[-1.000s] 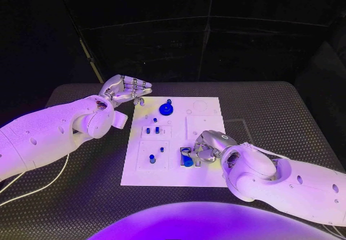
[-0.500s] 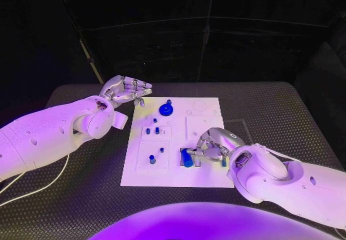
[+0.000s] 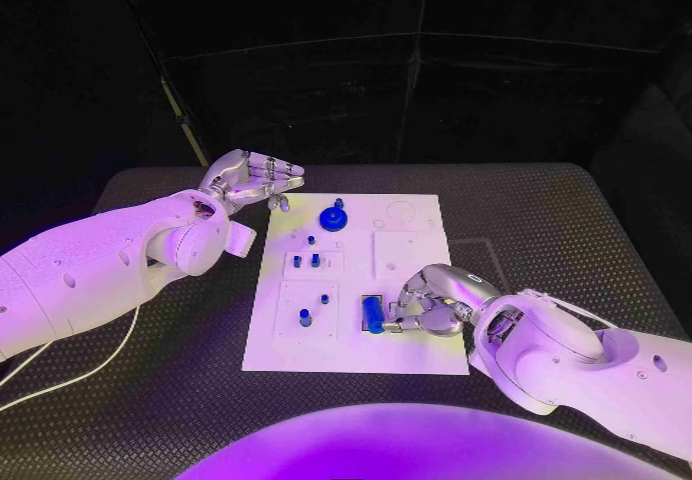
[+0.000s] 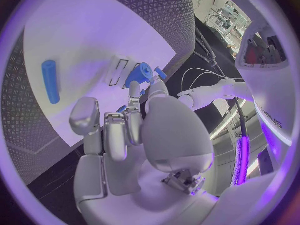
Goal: Assemble the parts on the task board
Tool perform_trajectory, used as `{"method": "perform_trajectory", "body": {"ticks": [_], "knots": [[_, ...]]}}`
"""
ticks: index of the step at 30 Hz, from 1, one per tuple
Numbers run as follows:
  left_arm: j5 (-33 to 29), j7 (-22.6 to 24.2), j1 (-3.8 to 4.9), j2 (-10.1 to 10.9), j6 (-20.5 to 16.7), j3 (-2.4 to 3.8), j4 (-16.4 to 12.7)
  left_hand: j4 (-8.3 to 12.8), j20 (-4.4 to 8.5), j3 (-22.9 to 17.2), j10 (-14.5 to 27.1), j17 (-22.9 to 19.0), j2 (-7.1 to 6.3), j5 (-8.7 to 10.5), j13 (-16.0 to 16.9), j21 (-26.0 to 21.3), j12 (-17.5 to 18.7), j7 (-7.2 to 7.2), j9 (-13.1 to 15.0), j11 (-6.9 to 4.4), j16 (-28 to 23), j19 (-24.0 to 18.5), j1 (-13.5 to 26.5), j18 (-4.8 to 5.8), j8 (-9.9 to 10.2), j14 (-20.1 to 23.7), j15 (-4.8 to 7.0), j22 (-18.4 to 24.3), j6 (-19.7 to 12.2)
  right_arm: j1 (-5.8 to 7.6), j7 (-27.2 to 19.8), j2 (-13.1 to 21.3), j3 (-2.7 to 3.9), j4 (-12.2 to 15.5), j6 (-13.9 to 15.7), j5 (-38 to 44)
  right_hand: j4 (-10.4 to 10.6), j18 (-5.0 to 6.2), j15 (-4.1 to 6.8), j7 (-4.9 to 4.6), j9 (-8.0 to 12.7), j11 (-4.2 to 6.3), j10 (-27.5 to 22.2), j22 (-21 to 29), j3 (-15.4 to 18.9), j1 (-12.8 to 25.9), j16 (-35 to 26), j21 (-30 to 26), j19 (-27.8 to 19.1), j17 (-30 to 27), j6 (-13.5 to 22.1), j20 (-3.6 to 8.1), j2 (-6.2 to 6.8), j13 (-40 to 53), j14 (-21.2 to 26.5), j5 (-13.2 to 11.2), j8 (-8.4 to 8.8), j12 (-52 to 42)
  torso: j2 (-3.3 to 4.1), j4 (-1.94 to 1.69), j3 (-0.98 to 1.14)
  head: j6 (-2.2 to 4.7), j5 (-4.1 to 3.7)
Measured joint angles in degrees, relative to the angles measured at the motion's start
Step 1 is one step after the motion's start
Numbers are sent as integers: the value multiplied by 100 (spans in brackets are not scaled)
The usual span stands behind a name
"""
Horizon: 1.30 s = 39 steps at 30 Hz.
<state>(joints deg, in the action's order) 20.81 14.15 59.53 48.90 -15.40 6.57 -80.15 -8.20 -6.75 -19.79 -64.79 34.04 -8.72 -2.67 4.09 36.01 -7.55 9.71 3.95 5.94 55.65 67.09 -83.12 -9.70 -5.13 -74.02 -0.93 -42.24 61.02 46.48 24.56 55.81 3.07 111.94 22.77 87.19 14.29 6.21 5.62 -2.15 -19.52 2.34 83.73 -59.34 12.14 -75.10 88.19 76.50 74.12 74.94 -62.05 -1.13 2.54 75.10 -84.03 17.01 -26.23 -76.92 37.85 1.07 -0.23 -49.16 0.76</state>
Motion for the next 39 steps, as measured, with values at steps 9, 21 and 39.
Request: {"method": "perform_trajectory", "body": {"ticks": [9, 21, 39], "knots": [[0, -3, -1, -8, 3, 0, 8, 0, 0, 0, 0, 0, 0, 0, 0, 0, 0, 0, 0, 0, 0, 0, 0, 0, 0, 0, 0, 0, 0, 0, -130, -55, 0, -95, -127, -105, 0, 0, 0, 0, 0, -21, -21, -2, 0, -62, 0, 0, 0, -1, 0, 0, -62, 1, 0, 0, 29, -1, 7, -9, -5, 4, -9], [0, -7, -2, 6, 6, 0, -7, 0, 0, 0, 0, 0, 0, 0, 0, 0, 0, 0, 0, 0, 0, 0, 0, 0, 0, 0, 0, 0, 0, 1, 83, -355, 0, -386, -87, -24, 33, 0, 0, 14, -1, -21, -22, -45, -1, -121, 0, 0, 0, -1, -15, 0, -121, 2, 0, 0, 29, -29, 17, -21, -9, -25, 13], [0, -16, -2, 33, 8, 0, -31, 0, 0, 0, 0, -6, 0, 0, 1, 0, 0, 0, 0, 0, 0, 0, 0, 0, 0, 0, 0, 6, 0, -6, 241, -524, -4, -504, -153, 75, 1, 0, 0, 21, -4, -21, -21, -12, 65, -326, 0, 0, 0, -2, -21, 0, -54, 11, 0, -218, 29, -16, 10, -6, -5, -68, 26]]}}
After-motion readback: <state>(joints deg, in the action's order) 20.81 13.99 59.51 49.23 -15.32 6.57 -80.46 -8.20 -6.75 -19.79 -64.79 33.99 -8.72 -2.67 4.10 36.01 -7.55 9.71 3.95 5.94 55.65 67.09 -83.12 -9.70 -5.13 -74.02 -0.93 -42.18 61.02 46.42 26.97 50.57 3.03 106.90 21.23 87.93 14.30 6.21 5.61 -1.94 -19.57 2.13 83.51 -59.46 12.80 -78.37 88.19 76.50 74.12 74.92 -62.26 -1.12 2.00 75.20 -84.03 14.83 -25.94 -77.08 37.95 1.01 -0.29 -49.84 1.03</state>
